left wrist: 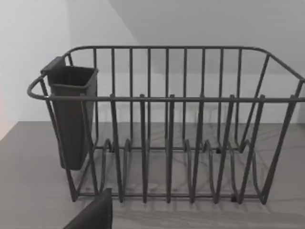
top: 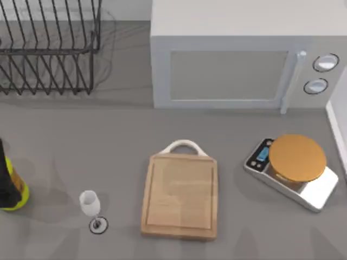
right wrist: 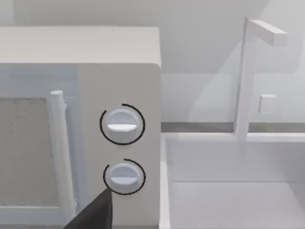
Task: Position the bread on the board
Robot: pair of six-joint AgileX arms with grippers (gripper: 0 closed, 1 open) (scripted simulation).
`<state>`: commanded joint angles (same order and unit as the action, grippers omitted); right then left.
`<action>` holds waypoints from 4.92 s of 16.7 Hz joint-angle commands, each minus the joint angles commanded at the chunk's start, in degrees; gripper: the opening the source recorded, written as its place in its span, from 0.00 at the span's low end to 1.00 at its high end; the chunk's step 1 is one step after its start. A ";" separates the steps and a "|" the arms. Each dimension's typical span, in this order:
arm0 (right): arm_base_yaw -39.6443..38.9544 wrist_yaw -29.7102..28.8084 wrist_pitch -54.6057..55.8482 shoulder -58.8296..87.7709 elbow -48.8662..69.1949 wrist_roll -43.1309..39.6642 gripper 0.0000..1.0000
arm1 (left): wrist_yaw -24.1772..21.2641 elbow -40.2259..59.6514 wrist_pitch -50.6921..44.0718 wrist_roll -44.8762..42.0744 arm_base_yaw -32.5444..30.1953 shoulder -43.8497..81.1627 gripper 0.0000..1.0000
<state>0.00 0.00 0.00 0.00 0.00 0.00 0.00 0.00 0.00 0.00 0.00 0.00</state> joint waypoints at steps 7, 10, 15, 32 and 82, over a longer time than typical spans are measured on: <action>0.00 0.00 0.00 0.00 0.00 0.00 1.00 | 0.85 8.86 -4.18 -6.33 -0.60 8.82 1.00; 0.00 0.00 0.00 0.00 0.00 0.00 1.00 | 1.57 20.56 -9.61 -13.65 -1.02 21.28 1.00; 0.00 0.00 0.00 0.00 0.00 0.00 1.00 | 2.52 43.64 -22.72 -27.57 -0.55 50.96 1.00; 0.00 0.00 0.00 0.00 0.00 0.00 1.00 | 0.09 88.73 -61.22 -51.26 11.95 116.89 1.00; 0.00 0.00 0.00 0.00 0.00 0.00 1.00 | 0.16 82.59 -52.71 -52.35 16.07 122.48 0.00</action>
<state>0.00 0.00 0.00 0.00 0.00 0.00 0.16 82.59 -52.71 -52.35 16.07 122.48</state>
